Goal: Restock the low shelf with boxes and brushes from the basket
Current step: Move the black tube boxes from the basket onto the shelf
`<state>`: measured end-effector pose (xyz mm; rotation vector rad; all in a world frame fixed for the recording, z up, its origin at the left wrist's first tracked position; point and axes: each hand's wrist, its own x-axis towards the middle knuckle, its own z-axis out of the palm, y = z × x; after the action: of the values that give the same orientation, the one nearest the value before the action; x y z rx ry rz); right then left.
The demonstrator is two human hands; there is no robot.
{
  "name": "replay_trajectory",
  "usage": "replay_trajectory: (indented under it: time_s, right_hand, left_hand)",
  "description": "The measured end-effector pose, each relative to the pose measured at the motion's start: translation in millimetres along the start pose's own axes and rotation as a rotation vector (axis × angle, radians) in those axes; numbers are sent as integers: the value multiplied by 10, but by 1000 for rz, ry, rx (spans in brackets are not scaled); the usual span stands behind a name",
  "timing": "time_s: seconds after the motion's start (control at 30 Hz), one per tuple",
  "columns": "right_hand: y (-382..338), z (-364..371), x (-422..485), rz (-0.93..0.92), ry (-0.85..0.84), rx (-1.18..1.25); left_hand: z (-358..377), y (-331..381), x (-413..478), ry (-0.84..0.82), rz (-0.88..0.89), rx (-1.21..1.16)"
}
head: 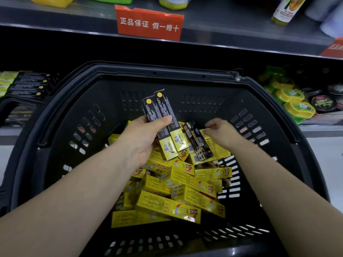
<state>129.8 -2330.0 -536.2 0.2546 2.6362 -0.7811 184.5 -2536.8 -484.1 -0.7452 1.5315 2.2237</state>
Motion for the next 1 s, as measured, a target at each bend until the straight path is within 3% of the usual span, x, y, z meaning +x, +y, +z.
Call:
replay_trajectory:
  time_s: [0.1,0.27,0.43,0.53,0.63,0.8,1.0]
  right_hand:
    - [115,315,39,53,-89,-174]
    - [56,412,185,24,-158,-121]
    - [-165,1,149,55,-617,282]
    - [-407,-108,43,97,-740,717]
    - [-625,-94,9,87,-773,876]
    - [-881,47,151,146,-667,868]
    - [-1138,153,91,-17,-673,840]
  left_hand:
    - [-37,98,17,-32,-7,3]
    - [-248,204,121,-58,-10,78]
    - [-273,-31,219,57,-196,77]
    - [-261,-76,238,79,-234,59]
    - [-259,-5,204,77,-238,39]
    - [-354,151,224,111,-155,-40]
    - [-451,286,212,113,-21,-50]
